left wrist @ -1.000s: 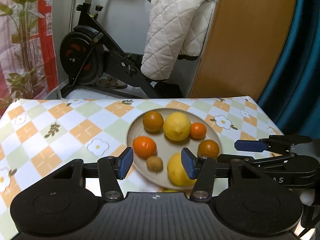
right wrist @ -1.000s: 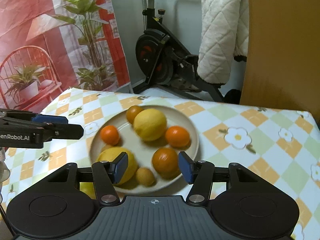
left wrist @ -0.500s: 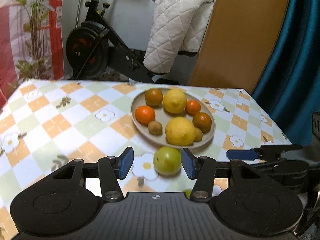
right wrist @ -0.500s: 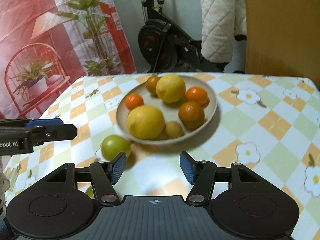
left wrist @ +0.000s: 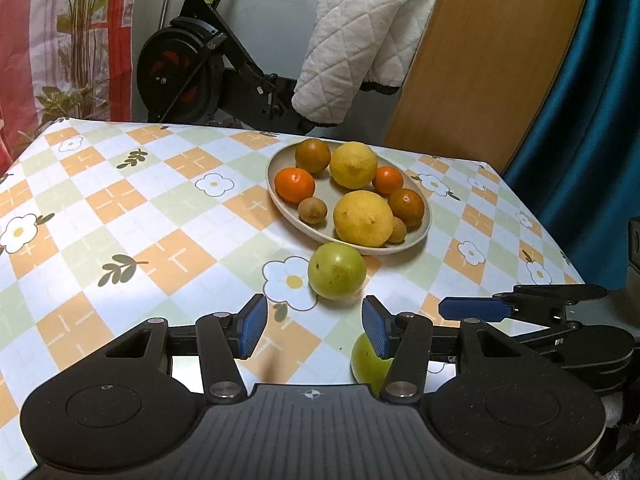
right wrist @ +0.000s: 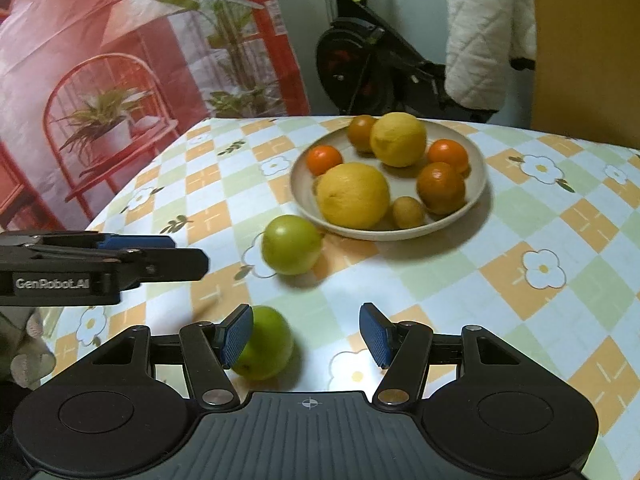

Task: Organize fruits
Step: 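Move the left gripper to the green fruit beside the plate, then close the left gripper around the green fruit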

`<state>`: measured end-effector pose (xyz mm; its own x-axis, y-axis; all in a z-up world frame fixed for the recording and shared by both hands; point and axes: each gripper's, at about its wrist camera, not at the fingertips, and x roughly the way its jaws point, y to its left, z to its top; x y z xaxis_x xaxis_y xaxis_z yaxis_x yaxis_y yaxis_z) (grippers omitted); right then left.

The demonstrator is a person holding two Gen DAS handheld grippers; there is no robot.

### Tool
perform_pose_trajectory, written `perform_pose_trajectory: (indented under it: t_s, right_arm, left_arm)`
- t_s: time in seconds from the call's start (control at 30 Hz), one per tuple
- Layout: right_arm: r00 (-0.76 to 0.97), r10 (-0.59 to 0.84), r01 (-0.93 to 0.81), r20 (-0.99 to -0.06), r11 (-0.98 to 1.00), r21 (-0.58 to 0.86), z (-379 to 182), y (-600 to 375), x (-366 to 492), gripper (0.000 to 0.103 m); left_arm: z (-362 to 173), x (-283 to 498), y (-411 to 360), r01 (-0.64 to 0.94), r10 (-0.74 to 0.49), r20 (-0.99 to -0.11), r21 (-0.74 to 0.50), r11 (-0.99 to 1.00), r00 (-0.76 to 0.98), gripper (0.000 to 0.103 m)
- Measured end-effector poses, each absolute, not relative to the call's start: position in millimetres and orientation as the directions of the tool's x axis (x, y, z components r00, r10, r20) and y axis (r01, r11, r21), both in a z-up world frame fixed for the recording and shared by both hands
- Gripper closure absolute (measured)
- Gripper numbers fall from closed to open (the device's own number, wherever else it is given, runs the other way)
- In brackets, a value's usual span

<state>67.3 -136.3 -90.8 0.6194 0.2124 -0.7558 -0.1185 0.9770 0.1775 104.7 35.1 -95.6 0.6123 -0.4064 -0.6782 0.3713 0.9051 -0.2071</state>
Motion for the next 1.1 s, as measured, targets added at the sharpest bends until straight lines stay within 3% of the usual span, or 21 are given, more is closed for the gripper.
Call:
perform_pose_trajectory:
  t_s: [0.7,1.1]
  right_arm:
    - [0.554,0.27,-0.215,-0.788,0.96,0.178,-103.5,-113.2,63.1,0.049]
    - [0.554,0.272,-0.226,-0.787,0.959,0.172,-110.0,-111.5,62.6,0.061]
  left_arm:
    - [-110.4,101.2,28.1,0.39,-0.471,-0.699,-0.289,0.874,0.539,0.048]
    - [-132.4,104.9,13.0,0.387,-0.52,-0.728,-0.367,0.846,0.447,0.048]
